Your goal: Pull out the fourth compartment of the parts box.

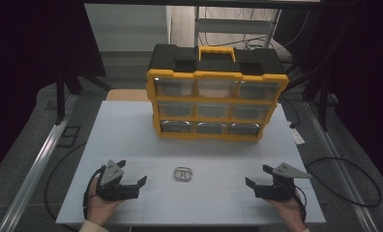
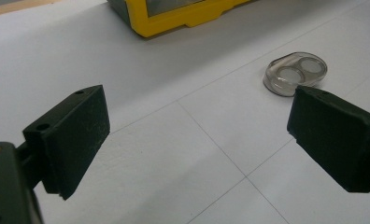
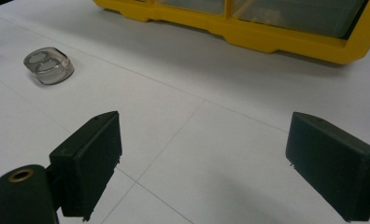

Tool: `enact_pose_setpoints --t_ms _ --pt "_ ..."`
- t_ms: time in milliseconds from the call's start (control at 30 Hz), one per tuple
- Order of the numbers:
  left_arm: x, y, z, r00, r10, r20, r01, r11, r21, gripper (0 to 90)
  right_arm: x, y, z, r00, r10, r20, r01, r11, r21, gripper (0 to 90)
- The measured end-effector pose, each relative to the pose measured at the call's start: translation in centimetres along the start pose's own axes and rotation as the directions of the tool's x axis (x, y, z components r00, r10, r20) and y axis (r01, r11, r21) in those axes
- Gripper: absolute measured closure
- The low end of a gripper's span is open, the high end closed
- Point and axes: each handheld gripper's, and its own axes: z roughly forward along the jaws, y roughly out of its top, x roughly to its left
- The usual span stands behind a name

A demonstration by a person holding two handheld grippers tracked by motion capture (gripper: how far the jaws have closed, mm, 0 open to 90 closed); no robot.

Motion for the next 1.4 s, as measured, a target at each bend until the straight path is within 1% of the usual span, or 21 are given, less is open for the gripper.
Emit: enact_pose_setpoints --t_ms 67,200,467,567,800,1000,1400 --pt "-0.1 0.0 0.0 1.0 -0.001 0.001 0.001 1.0 -0.005 6.8 0.0 0.0 0.0 1.0 -0.001 0.001 0.001 1.0 0.002 11.7" --pt "-0.3 0.1 0.0 0.9999 0.012 0.004 -0.012 0.9999 -0.007 7.5 0.0 0.0 -0.2 1.0 -0.001 0.004 0.001 1.0 -0.001 11.9" --pt "-0.6 0.4 0.0 0.9996 0.024 0.011 -0.024 0.9996 -0.011 7.6 -0.1 0.1 0.1 0.9999 0.0 0.016 0.0 1.0 -0.003 12.2" --pt "-0.6 0.5 0.1 0.9998 0.013 0.015 -0.013 0.9998 -0.018 7.6 -0.1 0.0 0.2 0.9999 -0.002 0.014 0.002 1.0 0.002 12.2" --pt "-0.8 0.8 0.4 0.9996 0.016 0.024 -0.015 0.9997 -0.019 7.6 -0.1 0.0 0.2 0.9999 -0.004 0.016 0.004 1.0 0.002 12.4" --pt "-1.1 0.9 0.3 0.9993 0.028 0.025 -0.028 0.9994 -0.02 8.0 -0.1 0.0 0.2 0.9996 -0.008 0.029 0.008 1.0 0.006 12.6" --pt "-1.9 1.5 0.6 0.9978 0.051 0.042 -0.05 0.9985 -0.023 8.0 0.0 -0.1 0.3 0.9995 -0.016 0.026 0.016 1.0 0.016 12.6"
